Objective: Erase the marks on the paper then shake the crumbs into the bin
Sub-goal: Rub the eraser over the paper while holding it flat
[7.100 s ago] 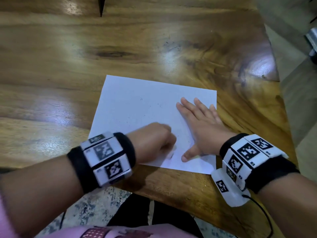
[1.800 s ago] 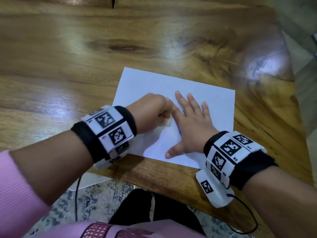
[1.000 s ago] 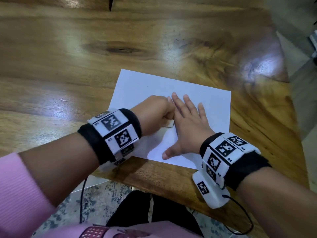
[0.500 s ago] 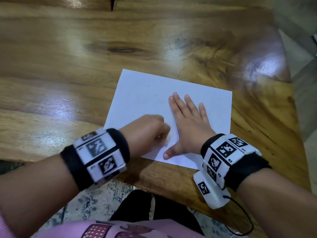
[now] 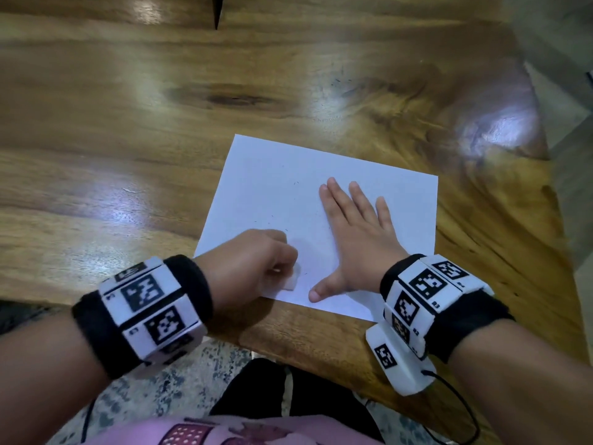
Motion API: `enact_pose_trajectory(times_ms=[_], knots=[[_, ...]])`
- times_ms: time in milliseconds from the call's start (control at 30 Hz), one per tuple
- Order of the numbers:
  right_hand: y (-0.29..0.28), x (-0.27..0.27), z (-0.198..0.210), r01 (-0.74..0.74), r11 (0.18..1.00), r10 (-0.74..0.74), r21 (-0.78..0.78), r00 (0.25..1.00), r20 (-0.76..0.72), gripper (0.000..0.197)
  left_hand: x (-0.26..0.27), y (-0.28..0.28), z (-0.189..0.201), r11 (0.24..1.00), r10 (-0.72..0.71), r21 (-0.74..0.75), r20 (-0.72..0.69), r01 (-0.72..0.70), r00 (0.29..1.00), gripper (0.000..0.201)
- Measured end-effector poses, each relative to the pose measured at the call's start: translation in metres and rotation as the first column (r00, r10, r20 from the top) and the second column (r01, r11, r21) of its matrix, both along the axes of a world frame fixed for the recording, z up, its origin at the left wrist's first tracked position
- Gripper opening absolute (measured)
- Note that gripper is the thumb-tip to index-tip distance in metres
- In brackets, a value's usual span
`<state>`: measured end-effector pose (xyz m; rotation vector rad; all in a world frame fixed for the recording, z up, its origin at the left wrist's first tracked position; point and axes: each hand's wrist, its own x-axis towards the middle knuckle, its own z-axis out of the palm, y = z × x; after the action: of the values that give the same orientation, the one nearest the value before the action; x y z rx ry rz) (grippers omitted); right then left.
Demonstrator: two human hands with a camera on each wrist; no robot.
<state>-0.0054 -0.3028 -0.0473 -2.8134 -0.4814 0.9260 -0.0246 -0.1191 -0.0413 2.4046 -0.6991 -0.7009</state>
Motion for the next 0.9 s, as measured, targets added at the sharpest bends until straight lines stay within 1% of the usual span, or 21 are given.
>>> enact_pose_trajectory(times_ms=[67, 167, 233, 267, 333, 433, 467, 500, 567, 633, 700, 767, 833, 900], knots=[[0.0, 0.0, 0.0, -0.004, 1.0, 0.004, -0.003, 1.0, 0.003, 0.152, 0.01, 0.0, 0.002, 1.0, 0.027, -0.009, 0.041, -0.027, 0.999, 0.008], [0.0, 0.0, 0.0, -0.001, 1.0, 0.001, -0.006, 1.0, 0.002, 0.152, 0.04, -0.01, 0.006, 0.987, 0.161, -0.015, 0.151, -0.161, 0.975, 0.007], [0.0, 0.0, 0.0, 0.0, 1.0, 0.0, -0.009, 1.0, -0.002, 0.152, 0.05, -0.014, 0.006, 0.981, 0.187, 0.014, 0.171, -0.192, 0.967, 0.008], [0.001, 0.0, 0.0, -0.001, 1.0, 0.001, -0.011, 1.0, -0.005, 0.152, 0.048, -0.012, 0.007, 0.982, 0.181, 0.03, 0.167, -0.188, 0.969, 0.008], [0.001, 0.001, 0.0, 0.003, 1.0, -0.003, -0.009, 1.0, -0.003, 0.153, 0.034, -0.002, 0.007, 0.989, 0.13, 0.058, 0.124, -0.138, 0.984, 0.014], [0.0, 0.0, 0.0, -0.001, 1.0, 0.001, -0.006, 1.0, -0.003, 0.153, 0.014, 0.012, 0.008, 0.996, 0.06, 0.072, -0.005, -0.06, 0.998, 0.017], [0.001, 0.001, 0.0, -0.003, 1.0, 0.003, -0.009, 1.0, -0.002, 0.153, 0.017, 0.013, 0.007, 0.997, 0.048, 0.066, -0.001, -0.048, 0.999, 0.014], [0.001, 0.001, 0.0, -0.003, 1.0, 0.003, -0.011, 1.0, -0.002, 0.153, 0.023, 0.011, 0.007, 0.997, 0.043, 0.061, 0.032, -0.045, 0.999, 0.009], [0.002, 0.001, 0.0, -0.002, 1.0, 0.002, -0.016, 1.0, -0.006, 0.152, 0.042, 0.001, 0.007, 0.993, 0.089, 0.061, 0.106, -0.096, 0.99, 0.003], [0.001, 0.001, 0.001, 0.0, 1.0, 0.0, -0.02, 1.0, -0.007, 0.152, 0.056, -0.008, 0.009, 0.986, 0.133, 0.085, 0.135, -0.145, 0.982, 0.003], [0.002, 0.001, 0.002, -0.001, 1.0, 0.001, -0.021, 1.0, -0.013, 0.152, 0.051, -0.006, 0.009, 0.985, 0.131, 0.09, 0.154, -0.146, 0.979, 0.002], [0.002, 0.0, 0.002, 0.003, 1.0, -0.003, -0.023, 1.0, -0.01, 0.152, 0.034, 0.007, 0.008, 0.989, 0.11, 0.08, 0.141, -0.122, 0.984, 0.008], [0.002, 0.0, 0.003, 0.005, 1.0, -0.005, -0.027, 1.0, -0.01, 0.152, 0.02, 0.019, 0.006, 0.991, 0.088, 0.093, 0.075, -0.095, 0.993, 0.011], [0.003, 0.0, 0.003, 0.004, 1.0, -0.005, -0.03, 1.0, -0.006, 0.152, 0.022, 0.02, 0.006, 0.991, 0.085, 0.095, 0.055, -0.09, 0.995, 0.011]])
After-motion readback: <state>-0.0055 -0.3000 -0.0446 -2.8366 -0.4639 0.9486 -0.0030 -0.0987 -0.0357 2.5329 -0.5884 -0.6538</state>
